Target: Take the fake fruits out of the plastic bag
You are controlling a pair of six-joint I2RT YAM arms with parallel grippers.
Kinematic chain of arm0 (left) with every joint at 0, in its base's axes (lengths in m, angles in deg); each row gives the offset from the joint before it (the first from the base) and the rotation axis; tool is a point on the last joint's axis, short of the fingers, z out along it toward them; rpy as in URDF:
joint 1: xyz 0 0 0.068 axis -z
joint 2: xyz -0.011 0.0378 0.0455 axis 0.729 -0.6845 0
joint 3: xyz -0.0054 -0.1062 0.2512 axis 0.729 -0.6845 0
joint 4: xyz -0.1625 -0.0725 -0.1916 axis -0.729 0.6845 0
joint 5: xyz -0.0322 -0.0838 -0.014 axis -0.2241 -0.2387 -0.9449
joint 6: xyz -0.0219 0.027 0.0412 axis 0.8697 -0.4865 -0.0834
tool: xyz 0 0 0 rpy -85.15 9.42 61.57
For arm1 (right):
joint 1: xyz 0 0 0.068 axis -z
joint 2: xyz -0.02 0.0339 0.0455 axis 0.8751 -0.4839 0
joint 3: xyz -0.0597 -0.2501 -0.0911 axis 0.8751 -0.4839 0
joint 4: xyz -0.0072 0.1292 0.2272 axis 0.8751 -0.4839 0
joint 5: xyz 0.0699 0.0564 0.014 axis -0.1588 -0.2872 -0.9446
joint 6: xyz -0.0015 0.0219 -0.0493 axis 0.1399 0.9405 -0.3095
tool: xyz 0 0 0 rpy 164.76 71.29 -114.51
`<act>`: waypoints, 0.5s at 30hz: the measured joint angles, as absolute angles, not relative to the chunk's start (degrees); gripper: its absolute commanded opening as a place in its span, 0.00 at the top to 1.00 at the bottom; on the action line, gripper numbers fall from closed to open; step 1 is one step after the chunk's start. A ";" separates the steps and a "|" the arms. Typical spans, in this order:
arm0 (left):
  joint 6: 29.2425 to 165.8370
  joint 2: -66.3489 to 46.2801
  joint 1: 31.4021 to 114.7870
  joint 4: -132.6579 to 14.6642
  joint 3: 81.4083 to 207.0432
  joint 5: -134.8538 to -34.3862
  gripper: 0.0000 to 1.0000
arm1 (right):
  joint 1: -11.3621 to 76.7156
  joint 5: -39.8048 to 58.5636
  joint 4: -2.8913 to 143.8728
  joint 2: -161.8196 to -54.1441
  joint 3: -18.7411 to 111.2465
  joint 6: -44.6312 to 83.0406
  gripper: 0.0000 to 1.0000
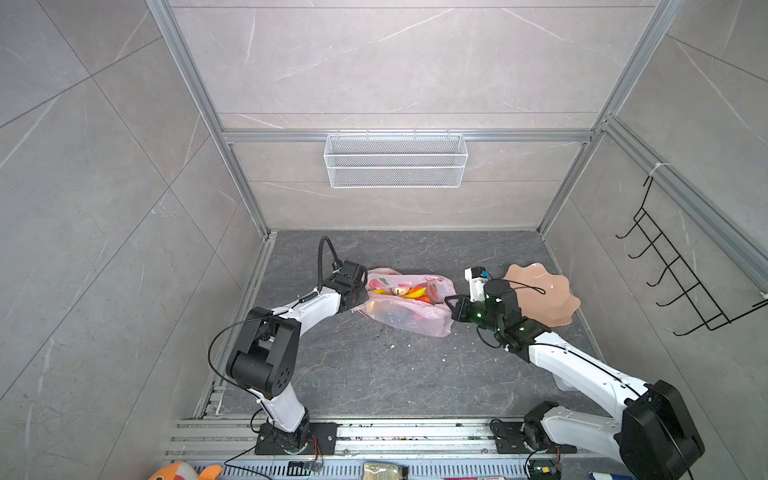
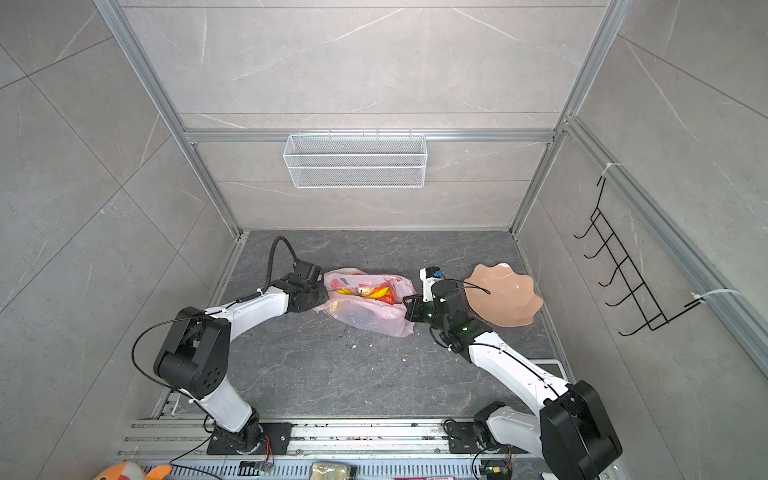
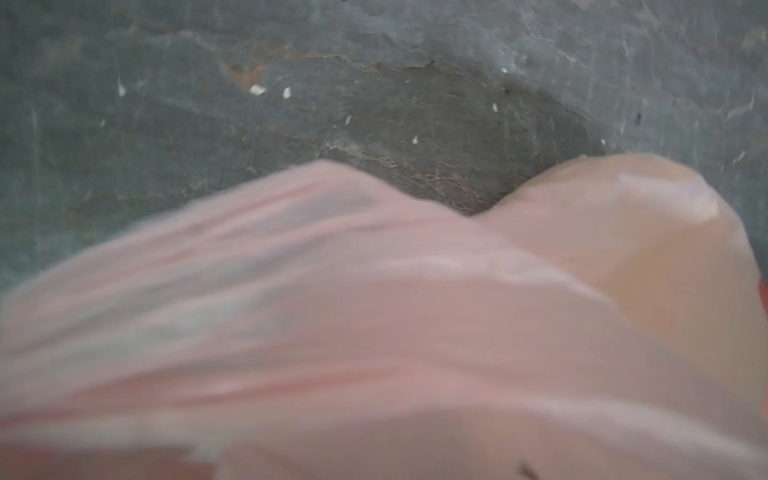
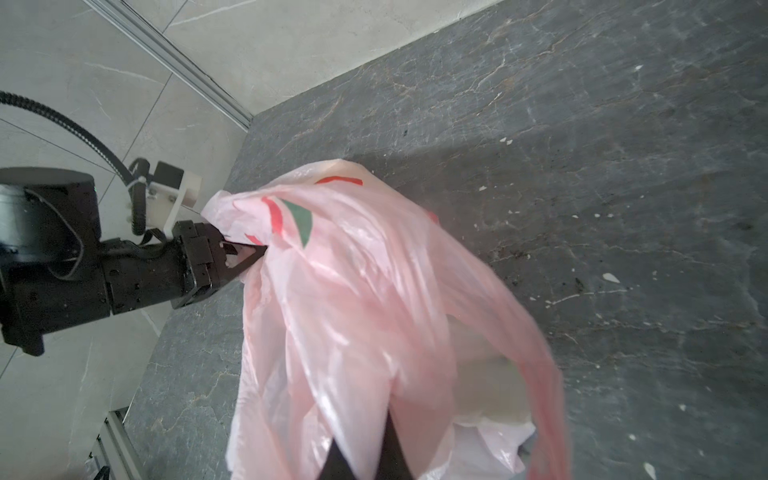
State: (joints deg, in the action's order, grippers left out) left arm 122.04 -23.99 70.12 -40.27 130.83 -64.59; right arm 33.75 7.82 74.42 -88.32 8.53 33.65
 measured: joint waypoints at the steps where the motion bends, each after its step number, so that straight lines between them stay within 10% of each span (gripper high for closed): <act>1: 121.27 -23.18 69.85 -41.24 129.59 -65.10 0.99 | 33.95 7.44 74.50 -88.36 8.53 33.67 1.00; 15: 115.46 3.10 67.30 -59.22 101.83 -71.92 1.00 | 52.52 -10.68 89.24 -107.99 12.03 48.33 1.00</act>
State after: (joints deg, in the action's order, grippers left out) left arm 115.46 3.10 67.30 -59.22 101.83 -71.92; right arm 52.52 -10.68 89.24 -107.99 12.03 48.33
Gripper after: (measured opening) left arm 0.048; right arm 0.046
